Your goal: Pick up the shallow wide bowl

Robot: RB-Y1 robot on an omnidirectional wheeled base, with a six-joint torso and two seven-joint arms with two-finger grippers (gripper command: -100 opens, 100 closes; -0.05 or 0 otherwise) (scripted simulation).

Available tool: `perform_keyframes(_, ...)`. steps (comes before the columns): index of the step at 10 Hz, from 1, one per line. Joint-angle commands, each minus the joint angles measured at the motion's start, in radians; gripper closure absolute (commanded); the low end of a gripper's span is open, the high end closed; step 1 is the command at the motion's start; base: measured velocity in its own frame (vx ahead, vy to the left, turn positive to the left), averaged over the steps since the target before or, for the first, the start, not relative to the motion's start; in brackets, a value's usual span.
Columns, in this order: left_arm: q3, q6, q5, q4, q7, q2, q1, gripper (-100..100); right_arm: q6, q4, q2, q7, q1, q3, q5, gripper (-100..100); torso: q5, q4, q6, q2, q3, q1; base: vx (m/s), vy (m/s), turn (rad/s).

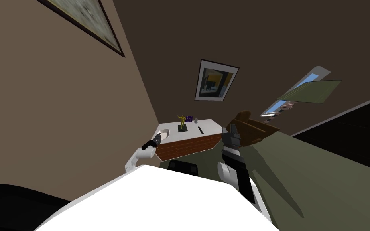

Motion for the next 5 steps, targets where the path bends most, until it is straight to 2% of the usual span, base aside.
perform_keyframes(1,-0.016,0.039,0.011,0.014,0.007,-0.001,0.003,-100,0.000,0.000,0.000,0.000,0.000,0.000,0.000,0,0.000,0.000,0.000,0.000,0.000,0.000,0.067,0.074,-0.042)
perform_keyframes(4,-0.045,0.092,0.027,0.055,0.015,-0.007,0.018,-100,0.000,0.000,0.000,0.000,0.000,0.000,0.000,0,0.000,0.000,0.000,0.001,0.000,0.000,0.059,0.072,-0.034)
perform_keyframes(5,-0.041,0.075,0.018,0.039,0.013,-0.011,0.021,-100,0.000,0.000,0.000,0.000,0.000,0.000,0.000,0,0.000,0.000,0.000,0.000,0.000,0.000,0.036,0.030,-0.009)
